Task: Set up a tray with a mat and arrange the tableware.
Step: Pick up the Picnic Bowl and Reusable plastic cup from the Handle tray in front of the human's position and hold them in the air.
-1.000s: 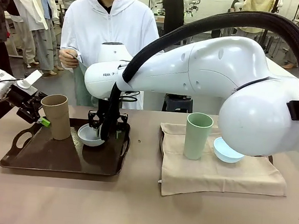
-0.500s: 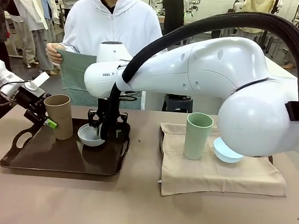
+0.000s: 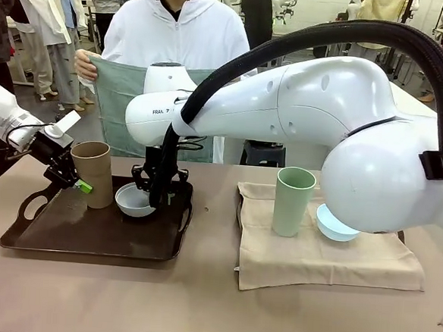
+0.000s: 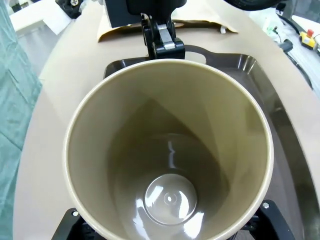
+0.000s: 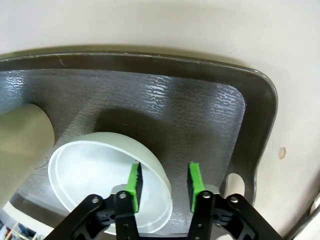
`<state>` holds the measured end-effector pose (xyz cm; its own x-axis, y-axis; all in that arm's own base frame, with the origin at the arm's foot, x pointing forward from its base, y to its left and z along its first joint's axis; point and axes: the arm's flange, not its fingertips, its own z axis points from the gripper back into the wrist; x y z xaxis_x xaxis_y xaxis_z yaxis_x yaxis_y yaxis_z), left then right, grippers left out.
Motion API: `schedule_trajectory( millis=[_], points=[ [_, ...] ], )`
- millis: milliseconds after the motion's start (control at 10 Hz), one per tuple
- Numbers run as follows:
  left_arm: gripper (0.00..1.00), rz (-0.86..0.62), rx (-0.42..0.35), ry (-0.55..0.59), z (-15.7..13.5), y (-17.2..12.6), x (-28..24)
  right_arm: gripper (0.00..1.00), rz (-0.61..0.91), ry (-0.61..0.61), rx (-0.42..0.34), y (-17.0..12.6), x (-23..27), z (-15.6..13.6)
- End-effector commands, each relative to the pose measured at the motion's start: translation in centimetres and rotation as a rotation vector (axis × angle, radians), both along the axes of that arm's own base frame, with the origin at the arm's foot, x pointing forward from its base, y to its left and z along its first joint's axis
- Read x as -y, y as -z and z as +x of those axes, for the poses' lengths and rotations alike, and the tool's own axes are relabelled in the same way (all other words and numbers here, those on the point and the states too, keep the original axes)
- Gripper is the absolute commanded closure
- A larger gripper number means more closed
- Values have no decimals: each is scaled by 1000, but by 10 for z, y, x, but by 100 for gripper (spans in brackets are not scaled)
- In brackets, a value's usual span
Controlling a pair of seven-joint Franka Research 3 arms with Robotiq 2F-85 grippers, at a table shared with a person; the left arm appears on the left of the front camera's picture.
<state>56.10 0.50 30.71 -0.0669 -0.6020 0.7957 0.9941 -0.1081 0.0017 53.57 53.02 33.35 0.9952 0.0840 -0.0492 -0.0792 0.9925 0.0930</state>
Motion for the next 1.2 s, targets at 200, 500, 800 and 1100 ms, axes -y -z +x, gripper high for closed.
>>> schedule_trajectory(
  millis=[200, 500, 800, 1100],
  points=[
    [73, 15, 19, -2, 1, 2, 0, 100, -7, -3, 32, -2, -3, 10],
    [73, 23, 15, -13, -2, 1, -3, 100, -18, 13, 40, -3, 5, 6],
    [100, 66, 29, 23, -10, -10, -2, 100, -16, 20, 12, -8, 14, 4],
    [100, 127, 73, 3, -40, -73, -9, 100, -24, 20, 11, -57, 22, -15]
  ],
)
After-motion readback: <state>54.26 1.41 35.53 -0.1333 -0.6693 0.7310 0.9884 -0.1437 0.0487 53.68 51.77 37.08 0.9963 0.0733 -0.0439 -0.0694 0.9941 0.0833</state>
